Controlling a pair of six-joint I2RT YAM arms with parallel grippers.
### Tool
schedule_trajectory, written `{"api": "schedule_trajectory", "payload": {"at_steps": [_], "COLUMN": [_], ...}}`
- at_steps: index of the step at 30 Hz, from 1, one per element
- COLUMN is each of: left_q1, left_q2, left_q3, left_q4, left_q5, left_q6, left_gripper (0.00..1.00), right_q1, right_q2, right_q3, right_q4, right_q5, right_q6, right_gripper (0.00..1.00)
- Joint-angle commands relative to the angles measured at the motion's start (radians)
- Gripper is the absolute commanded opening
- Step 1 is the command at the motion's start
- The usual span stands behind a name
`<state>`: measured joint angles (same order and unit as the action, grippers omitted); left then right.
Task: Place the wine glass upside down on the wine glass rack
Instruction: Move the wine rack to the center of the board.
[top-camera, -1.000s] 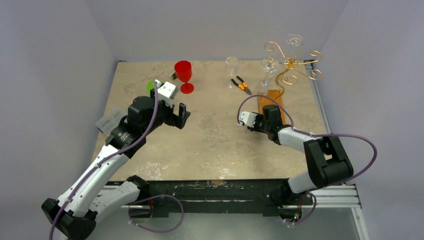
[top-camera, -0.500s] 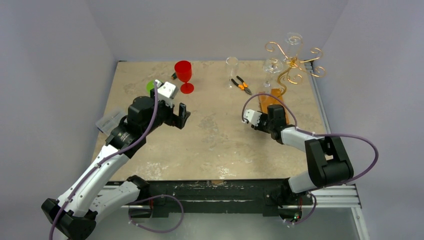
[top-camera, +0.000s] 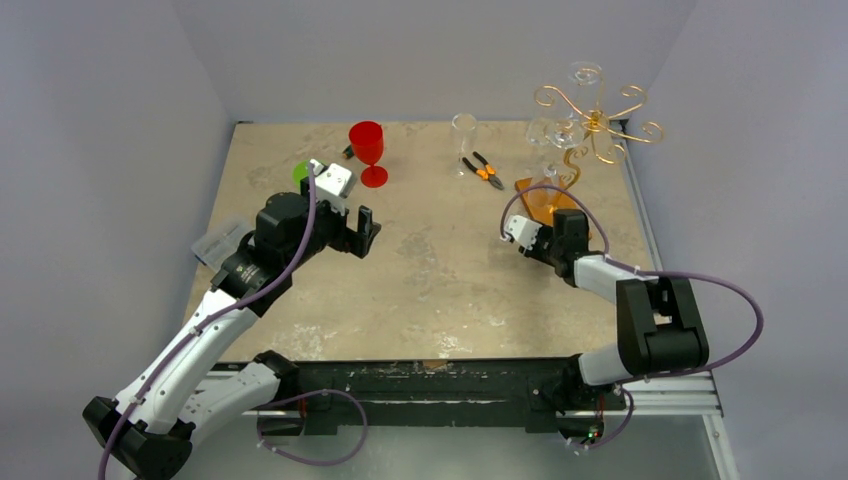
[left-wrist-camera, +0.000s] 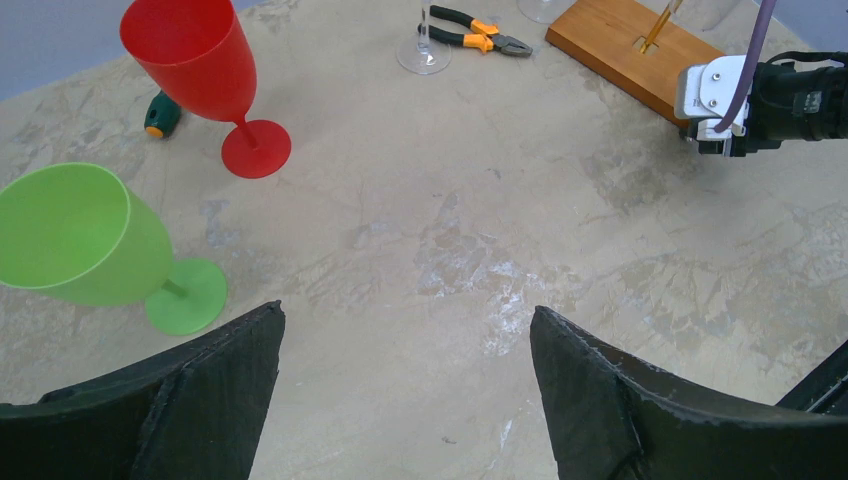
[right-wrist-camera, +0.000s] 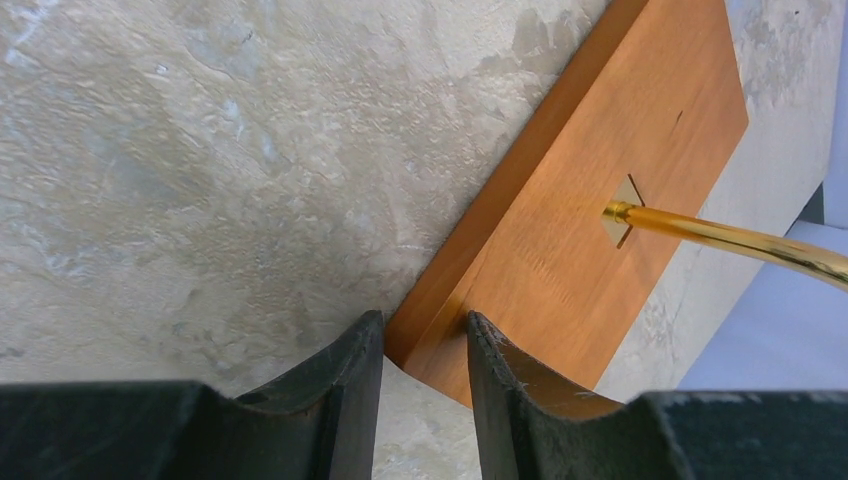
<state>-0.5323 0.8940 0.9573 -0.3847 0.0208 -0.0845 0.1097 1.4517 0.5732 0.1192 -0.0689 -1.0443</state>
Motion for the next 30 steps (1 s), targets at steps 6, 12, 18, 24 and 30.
{"api": "schedule_trajectory", "payload": {"at_steps": [6,12,18,24,30], "left_q1": [0.002,0.002,0.001,0.002,0.001], "left_q2": [-0.012,-0.013,-0.011,-0.011,-0.013], "left_q3": [0.006,0.006,0.006,0.006,0.006], "left_q4": [0.02,0.021,0.021,0.021,0.021], "left_q5": [-0.001,0.001,0.002,0.003,0.005], "left_q6": [0.018,0.018,0.017,0.017,0.017], "left_gripper": [0.9,0.9,0.9,0.9,0.9], "right_q1": [-0.059,-0.105,-0.154,-0.176,-0.177], "right_q2": [-0.026,-0.038,-0.048,-0.053,-0.113], "right_q3": [0.004,0.004,0.004,0.016,-0.002], "right_q4": [-0.018,-0.027,-0.033,-0.054,-0.128], "right_q5": [0.022,0.001,-0.02,-0.045,-0.121], "right_q6": [-0.05,-0.076,-0.094,-0.105,-0.147], "right_gripper": [0.34,0.34,0.34,0.35,0.35]}}
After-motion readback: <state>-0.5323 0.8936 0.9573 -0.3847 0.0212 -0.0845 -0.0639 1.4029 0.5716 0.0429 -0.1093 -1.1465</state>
